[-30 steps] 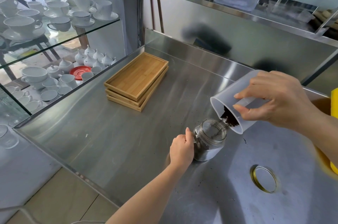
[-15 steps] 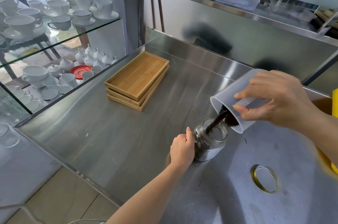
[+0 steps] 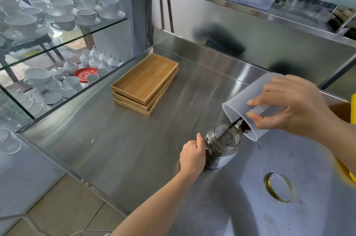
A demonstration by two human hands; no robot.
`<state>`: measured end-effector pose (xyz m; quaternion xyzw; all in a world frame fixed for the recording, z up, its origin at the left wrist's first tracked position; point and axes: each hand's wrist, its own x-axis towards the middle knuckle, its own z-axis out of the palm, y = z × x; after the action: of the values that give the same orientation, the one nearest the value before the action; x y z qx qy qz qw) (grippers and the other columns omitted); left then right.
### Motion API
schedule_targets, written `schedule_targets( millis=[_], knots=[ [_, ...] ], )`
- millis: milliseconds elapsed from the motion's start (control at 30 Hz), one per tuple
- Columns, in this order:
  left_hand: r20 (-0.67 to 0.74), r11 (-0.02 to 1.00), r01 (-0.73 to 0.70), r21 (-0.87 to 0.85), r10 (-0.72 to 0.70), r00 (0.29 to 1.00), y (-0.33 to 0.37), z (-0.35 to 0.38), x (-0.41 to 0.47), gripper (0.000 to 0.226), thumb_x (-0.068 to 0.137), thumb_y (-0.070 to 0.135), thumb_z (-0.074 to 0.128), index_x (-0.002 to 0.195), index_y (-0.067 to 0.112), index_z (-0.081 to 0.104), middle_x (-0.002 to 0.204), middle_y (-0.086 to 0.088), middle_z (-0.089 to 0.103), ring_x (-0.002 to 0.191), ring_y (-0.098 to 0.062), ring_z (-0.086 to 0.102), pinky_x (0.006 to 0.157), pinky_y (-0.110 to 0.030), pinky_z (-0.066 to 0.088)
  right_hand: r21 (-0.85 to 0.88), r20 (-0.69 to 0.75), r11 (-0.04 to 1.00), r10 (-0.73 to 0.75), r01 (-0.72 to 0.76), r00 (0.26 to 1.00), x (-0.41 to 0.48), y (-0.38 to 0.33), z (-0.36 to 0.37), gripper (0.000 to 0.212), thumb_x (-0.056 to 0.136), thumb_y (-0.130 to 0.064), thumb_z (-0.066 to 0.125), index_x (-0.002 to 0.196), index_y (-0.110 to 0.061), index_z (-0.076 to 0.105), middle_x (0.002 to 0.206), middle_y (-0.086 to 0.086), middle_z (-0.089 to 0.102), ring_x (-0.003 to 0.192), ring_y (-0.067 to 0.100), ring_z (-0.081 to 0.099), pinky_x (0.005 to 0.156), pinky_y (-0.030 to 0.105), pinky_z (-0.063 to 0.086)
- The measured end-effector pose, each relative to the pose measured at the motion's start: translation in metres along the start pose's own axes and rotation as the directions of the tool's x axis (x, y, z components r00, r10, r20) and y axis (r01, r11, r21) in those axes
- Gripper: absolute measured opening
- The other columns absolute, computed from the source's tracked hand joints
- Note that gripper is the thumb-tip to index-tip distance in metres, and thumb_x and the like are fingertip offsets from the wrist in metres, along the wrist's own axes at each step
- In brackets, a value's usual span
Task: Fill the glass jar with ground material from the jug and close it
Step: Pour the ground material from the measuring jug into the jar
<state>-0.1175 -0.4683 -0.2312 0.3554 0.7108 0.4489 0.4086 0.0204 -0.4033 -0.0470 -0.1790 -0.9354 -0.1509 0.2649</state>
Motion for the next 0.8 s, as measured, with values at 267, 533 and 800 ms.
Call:
schedule_targets(
  millis=[267,533,800],
  knots=[
    [0.006,1.000,-0.001,0.001,0.001,1.000,0.0020,-0.0012,-0.0014,0.056,0.099,0.030,0.033,0.048,0.014,0.015,0.046,0.000,0.021,0.046,-0.018,0.022,0.048,-0.035,0.019,-0.008,-0.010,1.000,-0.006,0.006,1.000,-0.0005,0.0022,0.0012,0.030,0.075,-0.032,0.060,0.061,-0.008,0.068,0.047,0.008,0.047,0.049,0.024,0.038,0.046,0.030,0.032],
    [0.007,1.000,0.002,0.005,-0.002,1.000,0.0027,-0.0022,-0.0018,0.056,0.098,0.031,0.033,0.048,0.014,0.015,0.046,0.000,0.021,0.046,-0.019,0.022,0.048,-0.035,0.020,-0.012,0.008,0.998,-0.059,0.060,0.998,-0.0024,0.0026,0.0069,0.028,0.075,-0.032,0.062,0.060,-0.008,0.068,0.045,0.009,0.046,0.043,0.026,0.041,0.046,0.029,0.035],
    [0.005,1.000,0.007,0.015,-0.007,1.000,0.0016,-0.0014,-0.0007,0.056,0.098,0.032,0.034,0.048,0.014,0.016,0.046,0.000,0.023,0.046,-0.019,0.023,0.049,-0.036,0.020,0.015,0.022,0.999,-0.043,0.043,0.999,-0.0031,0.0036,0.0101,0.030,0.076,-0.033,0.061,0.061,-0.008,0.068,0.047,0.009,0.048,0.044,0.027,0.042,0.045,0.032,0.038]
  ],
)
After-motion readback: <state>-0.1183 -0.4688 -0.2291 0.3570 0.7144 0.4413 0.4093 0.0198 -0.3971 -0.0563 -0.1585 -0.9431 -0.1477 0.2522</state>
